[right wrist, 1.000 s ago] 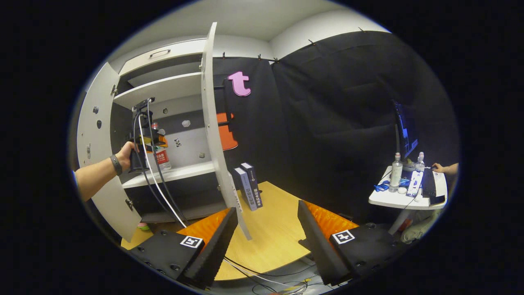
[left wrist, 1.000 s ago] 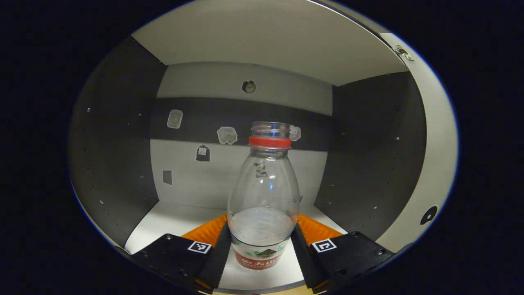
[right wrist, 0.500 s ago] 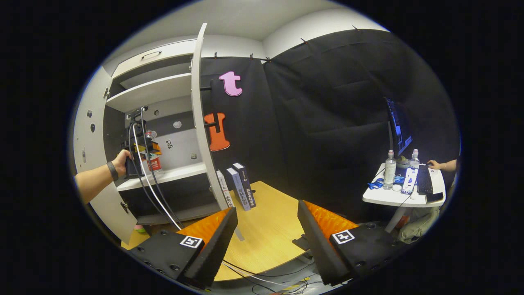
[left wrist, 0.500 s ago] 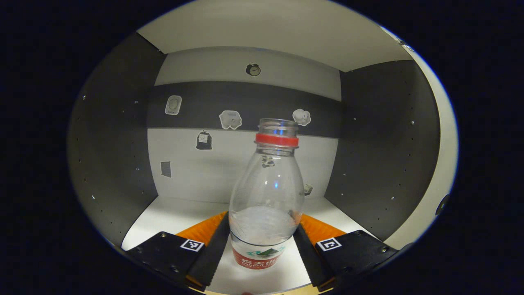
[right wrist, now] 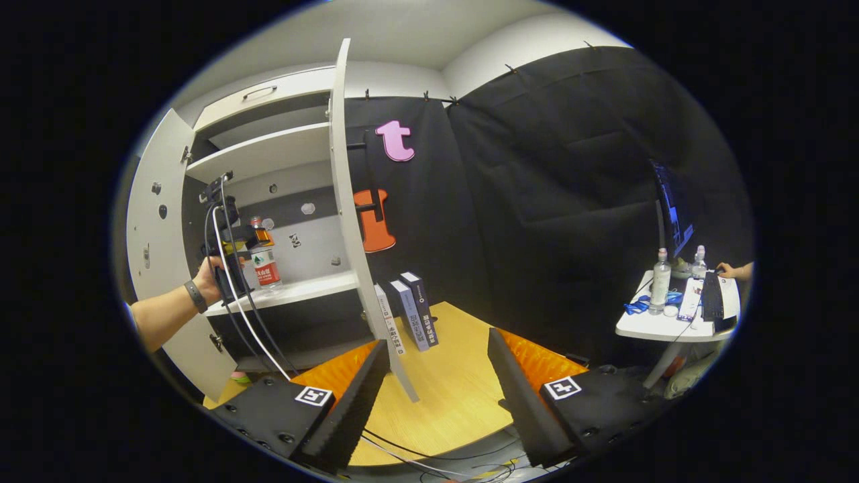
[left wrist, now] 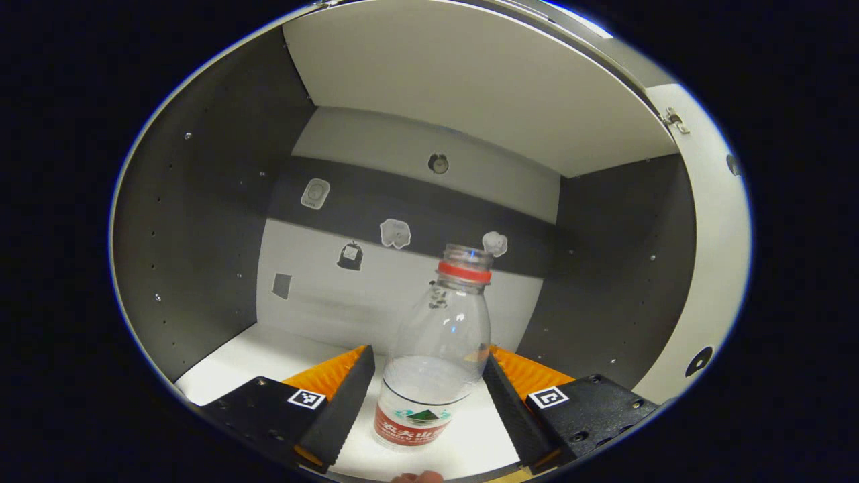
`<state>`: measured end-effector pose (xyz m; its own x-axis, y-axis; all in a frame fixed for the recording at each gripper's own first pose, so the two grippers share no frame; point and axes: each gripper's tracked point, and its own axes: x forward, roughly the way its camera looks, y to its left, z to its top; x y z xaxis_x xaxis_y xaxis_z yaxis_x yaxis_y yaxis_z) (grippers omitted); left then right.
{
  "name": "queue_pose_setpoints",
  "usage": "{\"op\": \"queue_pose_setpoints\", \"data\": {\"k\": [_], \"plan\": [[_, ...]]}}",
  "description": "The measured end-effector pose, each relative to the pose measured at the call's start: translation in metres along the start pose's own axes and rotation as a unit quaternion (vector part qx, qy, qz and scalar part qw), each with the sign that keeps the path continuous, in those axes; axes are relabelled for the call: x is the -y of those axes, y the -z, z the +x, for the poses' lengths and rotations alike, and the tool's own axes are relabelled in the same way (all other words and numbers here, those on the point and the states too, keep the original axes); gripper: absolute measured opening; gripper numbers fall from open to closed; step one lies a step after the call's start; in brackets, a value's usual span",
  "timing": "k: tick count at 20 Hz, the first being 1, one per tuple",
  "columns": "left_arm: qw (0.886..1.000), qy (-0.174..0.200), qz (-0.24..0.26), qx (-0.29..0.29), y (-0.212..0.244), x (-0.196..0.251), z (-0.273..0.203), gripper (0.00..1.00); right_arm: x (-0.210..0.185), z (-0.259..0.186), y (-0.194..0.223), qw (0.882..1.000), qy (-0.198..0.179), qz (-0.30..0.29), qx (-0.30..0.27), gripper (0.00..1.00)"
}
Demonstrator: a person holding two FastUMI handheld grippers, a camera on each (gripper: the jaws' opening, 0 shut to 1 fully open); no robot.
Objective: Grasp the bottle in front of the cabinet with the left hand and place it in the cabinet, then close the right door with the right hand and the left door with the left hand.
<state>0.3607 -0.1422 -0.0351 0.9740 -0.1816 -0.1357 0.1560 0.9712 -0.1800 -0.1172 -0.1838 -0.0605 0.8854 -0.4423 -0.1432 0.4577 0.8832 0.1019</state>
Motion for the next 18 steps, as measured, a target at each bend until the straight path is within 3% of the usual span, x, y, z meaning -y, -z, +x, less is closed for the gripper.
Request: {"op": "queue_pose_setpoints", "data": {"k": [6, 11, 18], "plan": [[0.998, 0.04, -0.017, 0.046, -0.041, 0.023, -0.078, 0.94, -0.005, 0.008, -0.012, 0.999, -0.012, -0.03, 0.005, 0.98], [0.994, 0.074, -0.017, 0.08, -0.052, 0.041, -0.168, 0.92, -0.03, 0.022, -0.029, 0.998, -0.056, -0.005, 0.017, 0.98], [0.996, 0.038, 0.0, 0.082, -0.023, 0.008, -0.283, 0.94, -0.049, 0.032, -0.059, 0.995, -0.097, -0.014, 0.037, 0.98]]}}
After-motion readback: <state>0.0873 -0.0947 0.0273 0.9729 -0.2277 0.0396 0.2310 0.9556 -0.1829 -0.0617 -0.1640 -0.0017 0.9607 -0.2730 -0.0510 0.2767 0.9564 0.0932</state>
